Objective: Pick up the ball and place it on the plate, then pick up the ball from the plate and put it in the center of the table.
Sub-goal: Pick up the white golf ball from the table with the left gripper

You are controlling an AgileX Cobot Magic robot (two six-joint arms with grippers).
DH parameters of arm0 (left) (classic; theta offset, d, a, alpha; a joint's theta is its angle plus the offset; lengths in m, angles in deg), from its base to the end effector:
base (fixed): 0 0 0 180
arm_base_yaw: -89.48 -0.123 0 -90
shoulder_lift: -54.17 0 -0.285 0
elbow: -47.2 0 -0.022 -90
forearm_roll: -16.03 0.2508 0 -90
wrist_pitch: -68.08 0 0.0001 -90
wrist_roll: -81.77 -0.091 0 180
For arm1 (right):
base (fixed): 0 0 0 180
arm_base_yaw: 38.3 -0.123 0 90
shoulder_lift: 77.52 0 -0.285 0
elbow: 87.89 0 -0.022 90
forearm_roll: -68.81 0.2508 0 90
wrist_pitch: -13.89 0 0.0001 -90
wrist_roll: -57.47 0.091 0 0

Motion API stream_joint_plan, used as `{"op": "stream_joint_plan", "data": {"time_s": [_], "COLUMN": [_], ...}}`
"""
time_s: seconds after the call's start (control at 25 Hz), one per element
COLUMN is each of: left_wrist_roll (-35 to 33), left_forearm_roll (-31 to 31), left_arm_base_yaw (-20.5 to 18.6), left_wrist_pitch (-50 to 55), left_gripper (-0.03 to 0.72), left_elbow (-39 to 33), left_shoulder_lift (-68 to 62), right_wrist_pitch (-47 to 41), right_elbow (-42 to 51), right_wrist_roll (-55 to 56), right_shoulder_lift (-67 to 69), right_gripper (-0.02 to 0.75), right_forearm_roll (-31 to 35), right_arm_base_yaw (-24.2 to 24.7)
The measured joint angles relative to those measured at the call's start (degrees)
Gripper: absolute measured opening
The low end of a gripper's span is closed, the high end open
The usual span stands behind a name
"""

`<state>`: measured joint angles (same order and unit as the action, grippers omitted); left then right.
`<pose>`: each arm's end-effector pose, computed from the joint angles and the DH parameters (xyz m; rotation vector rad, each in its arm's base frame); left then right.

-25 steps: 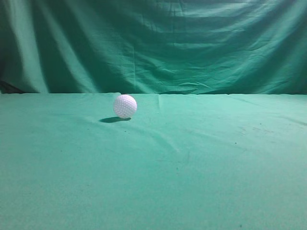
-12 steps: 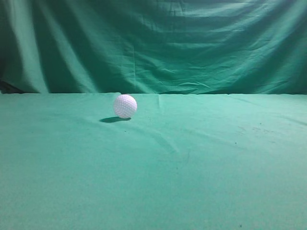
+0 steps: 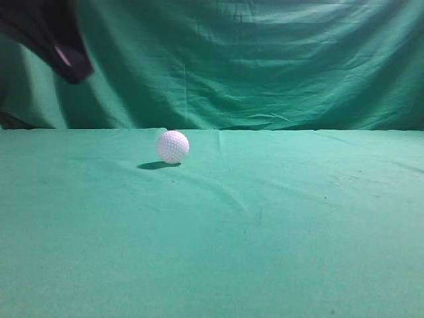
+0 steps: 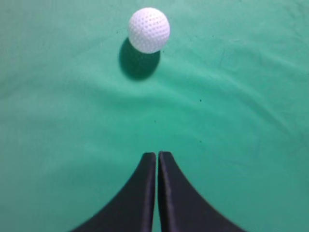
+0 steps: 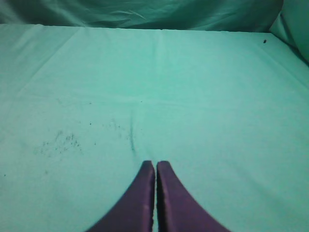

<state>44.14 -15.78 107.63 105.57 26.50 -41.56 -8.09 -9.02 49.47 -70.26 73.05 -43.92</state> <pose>0.2821 -0.1232 0.2403 0.7742 2.4769 -0.4678 0.0520 0.0077 0.1696 -0.1781 1.8776 0.0446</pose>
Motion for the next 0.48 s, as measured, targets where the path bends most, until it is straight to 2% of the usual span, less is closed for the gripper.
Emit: {"op": "stream_joint_plan", "data": {"time_s": [0.28,0.44,0.48], "left_wrist_roll": [2.2,3.0,3.0], "left_forearm_roll": [4.5,4.8,4.8], "left_arm_base_yaw": [4.7,5.3,5.3], "left_wrist_pitch": [-0.1,-0.1,-0.1], "left_gripper": [0.000,0.205,0.205], "left_elbow": [12.0,17.3,17.3], "left_shoulder_lift": [-11.9,-17.3,-17.3], "right_wrist_pitch": [0.0,0.0,0.0], "right_elbow": [0.0,0.0,0.0], "right_wrist_roll": [0.0,0.0,0.0], "right_shoulder_lift": [0.0,0.0,0.0], "right_gripper": [0.000,0.000,0.000], "right_forearm_roll": [0.0,0.0,0.0], "right_arm_base_yaw": [0.0,0.0,0.0]}}
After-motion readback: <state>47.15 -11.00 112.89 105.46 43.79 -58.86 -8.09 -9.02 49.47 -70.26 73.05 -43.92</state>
